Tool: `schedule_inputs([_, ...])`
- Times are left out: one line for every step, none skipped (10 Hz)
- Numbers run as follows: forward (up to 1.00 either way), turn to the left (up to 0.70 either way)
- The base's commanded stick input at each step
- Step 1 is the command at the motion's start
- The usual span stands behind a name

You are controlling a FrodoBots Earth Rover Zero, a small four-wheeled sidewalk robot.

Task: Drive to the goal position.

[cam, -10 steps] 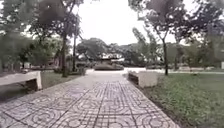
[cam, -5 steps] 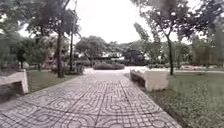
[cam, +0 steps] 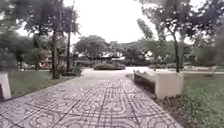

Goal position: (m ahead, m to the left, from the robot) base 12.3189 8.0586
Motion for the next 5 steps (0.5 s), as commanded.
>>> schedule_inputs([1.00,0.07])
schedule_inputs([1.00,0.23])
schedule_inputs([1.00,0.04])
schedule_inputs([1.00,0.00])
schedule_inputs([1.00,0.00])
